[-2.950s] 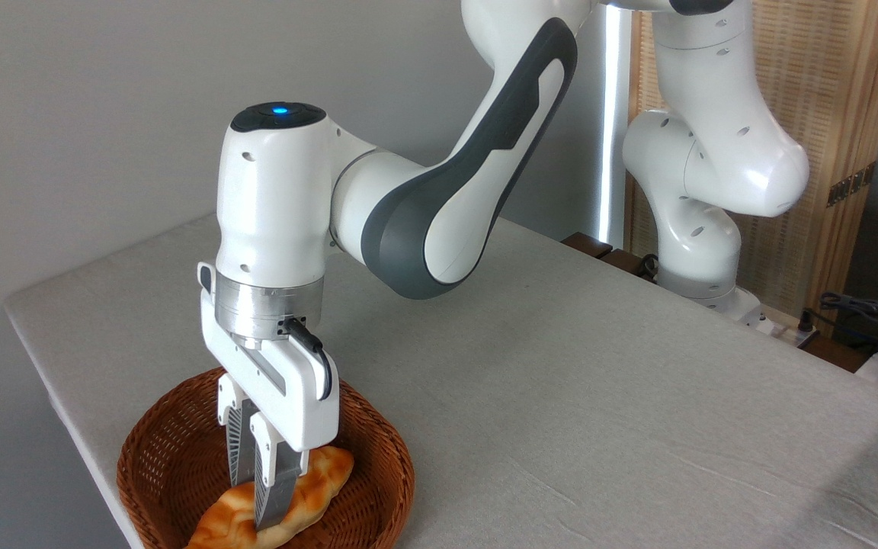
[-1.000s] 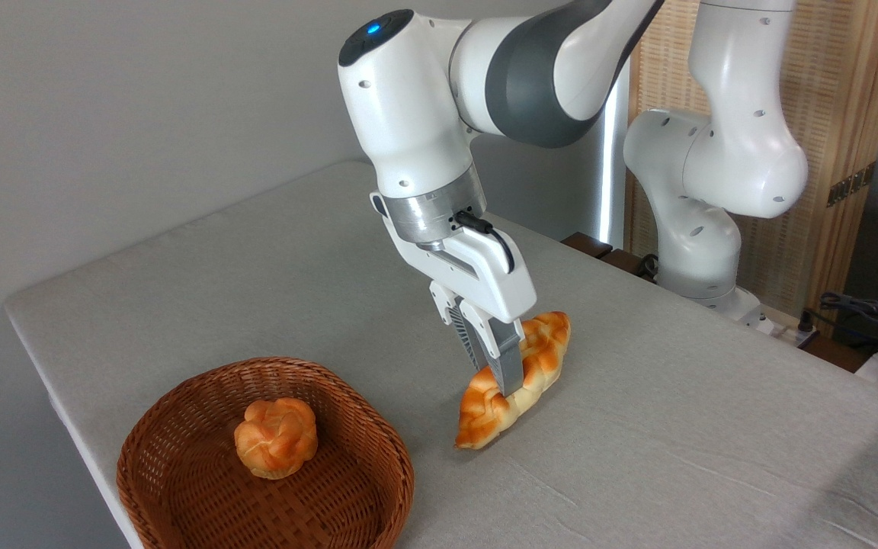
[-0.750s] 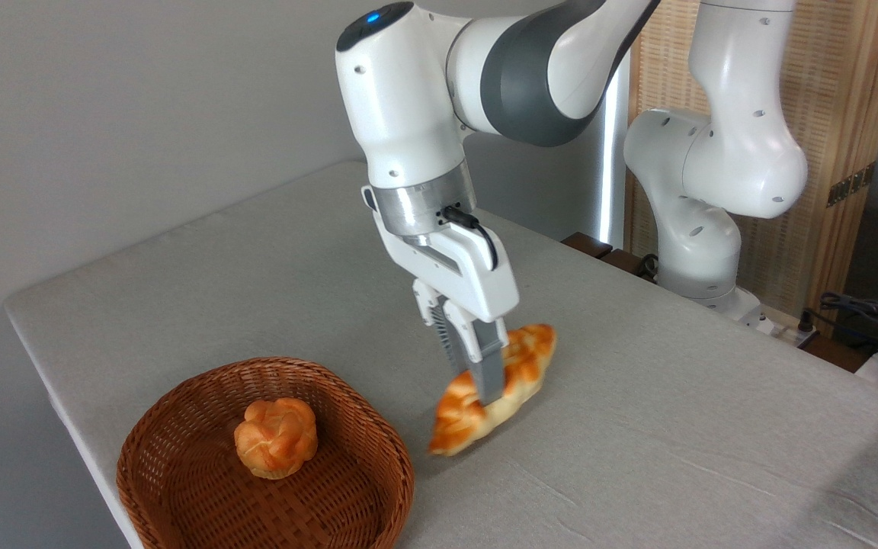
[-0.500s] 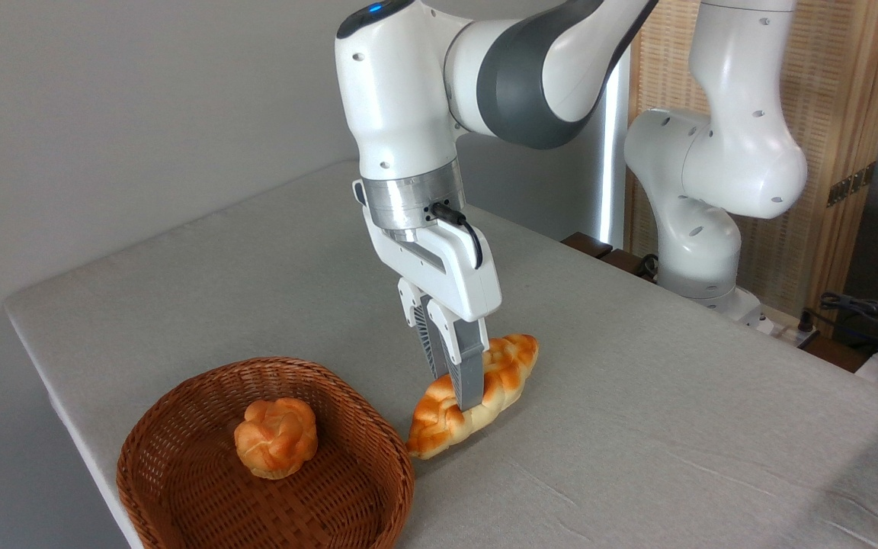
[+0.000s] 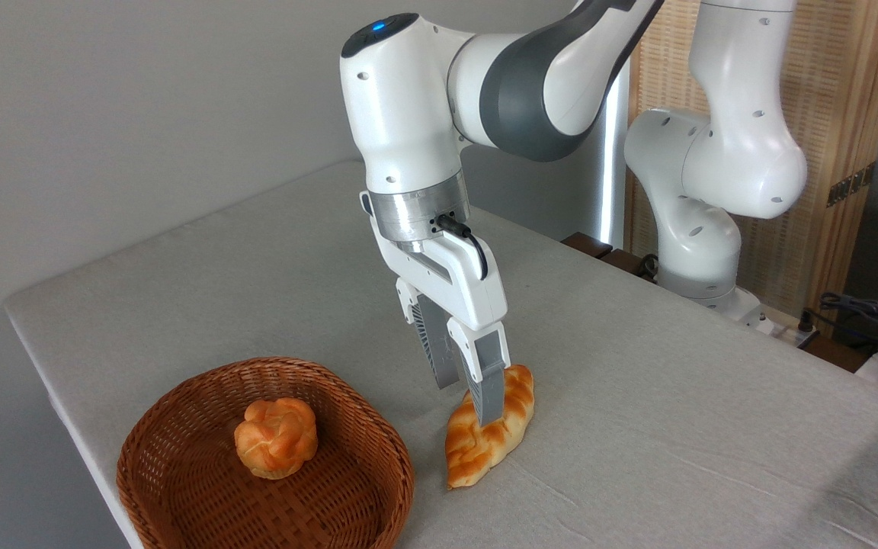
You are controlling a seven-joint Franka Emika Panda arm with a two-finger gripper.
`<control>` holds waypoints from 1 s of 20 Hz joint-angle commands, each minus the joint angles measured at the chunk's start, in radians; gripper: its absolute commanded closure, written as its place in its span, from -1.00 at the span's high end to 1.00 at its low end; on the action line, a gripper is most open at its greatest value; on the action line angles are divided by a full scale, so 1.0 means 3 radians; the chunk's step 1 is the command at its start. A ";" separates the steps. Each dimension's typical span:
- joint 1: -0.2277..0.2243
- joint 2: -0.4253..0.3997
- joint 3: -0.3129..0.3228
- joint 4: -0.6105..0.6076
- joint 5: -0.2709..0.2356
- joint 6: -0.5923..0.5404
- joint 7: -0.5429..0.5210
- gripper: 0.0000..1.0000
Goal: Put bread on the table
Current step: 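Open the gripper and raise it away from the roll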
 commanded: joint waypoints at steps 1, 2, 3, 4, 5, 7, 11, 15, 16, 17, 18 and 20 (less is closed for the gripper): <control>-0.0055 -0.0067 0.0038 0.0188 -0.0058 0.0043 -0.0096 1.00; -0.0096 -0.0062 0.0038 0.0311 -0.0129 0.0038 -0.0274 1.00; -0.0131 -0.0042 0.0038 0.0469 -0.0236 -0.0048 -0.0513 1.00; -0.0137 0.0014 0.0038 0.0678 -0.0349 -0.0201 -0.0708 1.00; -0.0137 0.0121 0.0028 0.0928 -0.0431 -0.0410 -0.0796 1.00; -0.0137 0.0260 0.0033 0.1353 -0.0564 -0.0769 -0.0792 1.00; -0.0122 0.0337 0.0043 0.1738 -0.0917 -0.0872 -0.0833 1.00; -0.0106 0.0602 -0.0043 0.2157 -0.0902 -0.1224 -0.0874 1.00; -0.0106 0.0618 -0.0049 0.2188 -0.0902 -0.1286 -0.0874 1.00; -0.0106 0.0618 -0.0049 0.2204 -0.0902 -0.1347 -0.0879 1.00; -0.0106 0.0623 -0.0054 0.2209 -0.0902 -0.1409 -0.0924 1.00; -0.0106 0.0628 -0.0084 0.2204 -0.0882 -0.1526 -0.1042 1.00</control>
